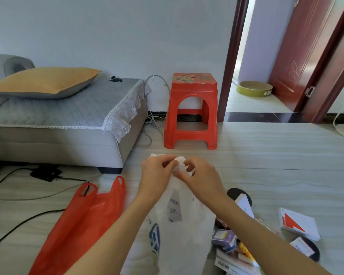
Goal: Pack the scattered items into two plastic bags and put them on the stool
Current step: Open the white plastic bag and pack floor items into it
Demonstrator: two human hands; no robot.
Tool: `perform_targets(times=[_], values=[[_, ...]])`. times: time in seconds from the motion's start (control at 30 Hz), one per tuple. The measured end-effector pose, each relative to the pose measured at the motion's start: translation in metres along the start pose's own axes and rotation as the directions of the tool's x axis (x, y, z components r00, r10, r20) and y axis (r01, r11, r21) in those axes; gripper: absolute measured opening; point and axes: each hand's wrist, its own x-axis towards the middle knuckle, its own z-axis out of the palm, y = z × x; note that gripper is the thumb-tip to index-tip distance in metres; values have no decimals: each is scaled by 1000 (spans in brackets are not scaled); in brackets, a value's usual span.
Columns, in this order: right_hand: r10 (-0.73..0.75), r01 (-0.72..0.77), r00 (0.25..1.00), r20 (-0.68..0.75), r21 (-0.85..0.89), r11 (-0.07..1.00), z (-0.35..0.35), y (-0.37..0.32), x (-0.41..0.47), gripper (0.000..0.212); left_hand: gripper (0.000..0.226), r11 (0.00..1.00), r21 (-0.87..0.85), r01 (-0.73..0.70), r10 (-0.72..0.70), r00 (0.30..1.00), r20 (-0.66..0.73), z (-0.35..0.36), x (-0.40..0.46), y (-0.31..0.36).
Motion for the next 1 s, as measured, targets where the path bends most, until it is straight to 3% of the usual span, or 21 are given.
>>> perform_targets(times=[0.13, 0.23, 0.33, 0.43, 0.57, 0.7, 0.8, 0.93, 1.0], values=[[40, -40, 999, -10, 19, 999, -1, 10, 11, 20, 19, 999, -33, -33, 35, 998, 53, -2, 0, -2], [111, -112, 994, 19, 224, 968, -5, 14, 15, 14, 21, 999, -52, -1, 9, 988, 154, -7, 3, -9], [180, -218, 976, 125, 466, 857, -13, 16, 16, 10, 30, 997, -71, 39, -18, 962, 274, -12, 4, -14], [230, -334, 942, 245, 615, 714, -24, 17, 14, 10, 27, 998, 50, -39, 22, 949, 315, -18, 4, -19], [220, -324, 944, 245, 571, 754, -25, 17, 14, 10, 30, 967, 193, -164, 93, 938, 332, -24, 2, -26], [193, -273, 961, 199, 555, 786, -20, 14, 15, 17, 28, 958, 170, -231, 175, 941, 289, -26, -3, -15], [194, -259, 966, 173, 581, 771, -20, 12, 15, 21, 36, 867, 292, -403, 304, 894, 330, -25, -4, -11], [193, -187, 980, 43, 515, 837, -18, 13, 16, 27, 20, 764, 355, -539, 439, 837, 325, -23, -3, -13], [140, -108, 990, -31, 486, 867, -19, 11, 16, 21, 29, 755, 337, -562, 479, 825, 302, -21, -3, -13]])
